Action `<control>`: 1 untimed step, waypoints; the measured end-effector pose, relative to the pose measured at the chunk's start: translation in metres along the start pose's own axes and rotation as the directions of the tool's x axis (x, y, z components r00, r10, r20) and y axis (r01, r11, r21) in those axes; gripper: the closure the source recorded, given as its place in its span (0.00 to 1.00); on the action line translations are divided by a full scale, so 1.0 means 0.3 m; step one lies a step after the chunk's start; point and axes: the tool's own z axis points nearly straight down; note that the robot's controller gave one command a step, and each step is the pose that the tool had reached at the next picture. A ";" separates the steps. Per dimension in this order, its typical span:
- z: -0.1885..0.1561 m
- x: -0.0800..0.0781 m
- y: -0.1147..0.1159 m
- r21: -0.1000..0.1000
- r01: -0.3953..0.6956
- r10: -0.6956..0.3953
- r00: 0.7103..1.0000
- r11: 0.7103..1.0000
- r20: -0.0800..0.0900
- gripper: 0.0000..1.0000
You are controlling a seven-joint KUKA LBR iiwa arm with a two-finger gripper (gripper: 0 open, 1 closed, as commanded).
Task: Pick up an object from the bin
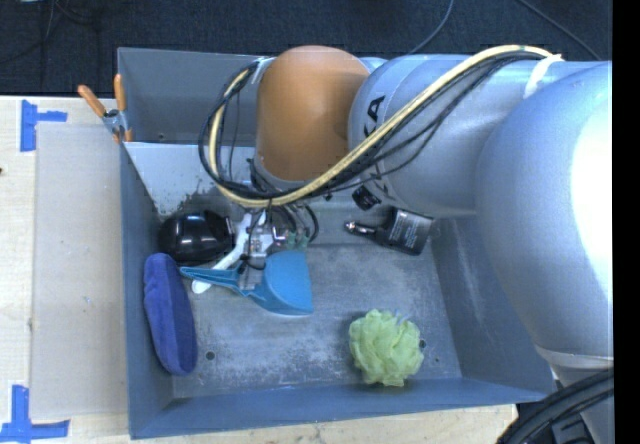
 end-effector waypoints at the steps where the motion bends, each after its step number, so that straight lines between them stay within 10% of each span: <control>1: -0.017 -0.004 -0.003 -0.001 -0.003 0.003 1.000 1.000 0.007 0.00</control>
Offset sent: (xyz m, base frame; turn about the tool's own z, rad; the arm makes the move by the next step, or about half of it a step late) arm 0.0000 0.0000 0.0000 0.0000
